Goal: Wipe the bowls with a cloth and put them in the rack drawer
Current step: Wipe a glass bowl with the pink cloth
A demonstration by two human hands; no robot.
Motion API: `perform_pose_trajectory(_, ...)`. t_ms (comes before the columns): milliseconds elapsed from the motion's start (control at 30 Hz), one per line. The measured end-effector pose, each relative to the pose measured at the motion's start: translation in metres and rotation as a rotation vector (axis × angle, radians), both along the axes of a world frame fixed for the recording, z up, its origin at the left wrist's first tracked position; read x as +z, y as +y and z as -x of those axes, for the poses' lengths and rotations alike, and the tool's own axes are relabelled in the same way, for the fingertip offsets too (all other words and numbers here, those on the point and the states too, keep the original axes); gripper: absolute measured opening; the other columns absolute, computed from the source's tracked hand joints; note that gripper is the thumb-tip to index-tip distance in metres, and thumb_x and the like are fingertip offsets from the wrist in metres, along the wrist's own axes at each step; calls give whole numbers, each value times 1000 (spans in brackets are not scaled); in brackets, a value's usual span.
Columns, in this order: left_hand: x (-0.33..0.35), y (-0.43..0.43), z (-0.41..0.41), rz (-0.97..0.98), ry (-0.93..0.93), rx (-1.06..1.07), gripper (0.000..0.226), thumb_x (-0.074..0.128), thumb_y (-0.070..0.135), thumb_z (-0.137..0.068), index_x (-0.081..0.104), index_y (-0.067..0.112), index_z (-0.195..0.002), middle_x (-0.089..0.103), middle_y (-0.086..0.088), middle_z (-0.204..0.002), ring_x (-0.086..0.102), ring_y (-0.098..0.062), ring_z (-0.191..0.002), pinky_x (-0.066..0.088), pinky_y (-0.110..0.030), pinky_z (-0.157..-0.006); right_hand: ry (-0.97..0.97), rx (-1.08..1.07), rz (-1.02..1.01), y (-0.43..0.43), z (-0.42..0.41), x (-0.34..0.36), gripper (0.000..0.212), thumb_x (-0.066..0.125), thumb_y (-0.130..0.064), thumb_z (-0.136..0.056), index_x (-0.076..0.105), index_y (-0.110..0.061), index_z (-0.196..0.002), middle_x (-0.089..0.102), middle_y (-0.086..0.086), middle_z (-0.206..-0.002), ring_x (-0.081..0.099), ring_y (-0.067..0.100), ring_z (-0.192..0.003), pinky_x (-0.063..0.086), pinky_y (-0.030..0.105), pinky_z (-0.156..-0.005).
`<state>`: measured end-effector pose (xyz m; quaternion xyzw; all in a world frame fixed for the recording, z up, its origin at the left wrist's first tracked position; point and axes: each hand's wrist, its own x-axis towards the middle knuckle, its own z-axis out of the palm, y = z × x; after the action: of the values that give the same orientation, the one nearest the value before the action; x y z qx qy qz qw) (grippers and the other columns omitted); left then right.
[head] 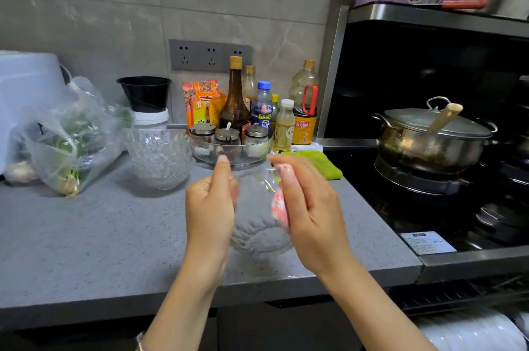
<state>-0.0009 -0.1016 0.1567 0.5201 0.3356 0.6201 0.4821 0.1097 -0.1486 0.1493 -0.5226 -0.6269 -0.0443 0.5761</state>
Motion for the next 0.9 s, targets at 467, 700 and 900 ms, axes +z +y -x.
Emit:
perform_pose_trajectory(467,1,-11,-13,51,-162,110,58,44,37,-99,27,22,-45,21,7,-43,16,-8,-41,16,-21,-41,309,75,92,7,2,4,52,23,-48,-97,47,-29,-138,49,-17,-139,38,-8,-130,33,32,-113)
perform_pose_trajectory(700,-1,-12,-15,-59,-81,91,66,46,34,-99,31,22,-35,28,7,-36,26,-8,-36,26,-21,-40,-200,-164,-157,11,15,2,42,33,-30,-98,59,-17,-128,59,-6,-130,48,9,-127,39,35,-105)
perform_pose_trajectory(900,-7,-2,0,69,-225,-33,60,57,56,-82,53,-1,-67,49,-12,-81,43,-26,-73,36,-40,-68,691,244,139,10,1,18,46,41,-34,-96,57,-5,-64,54,10,-64,51,32,-63,44,35,-68)
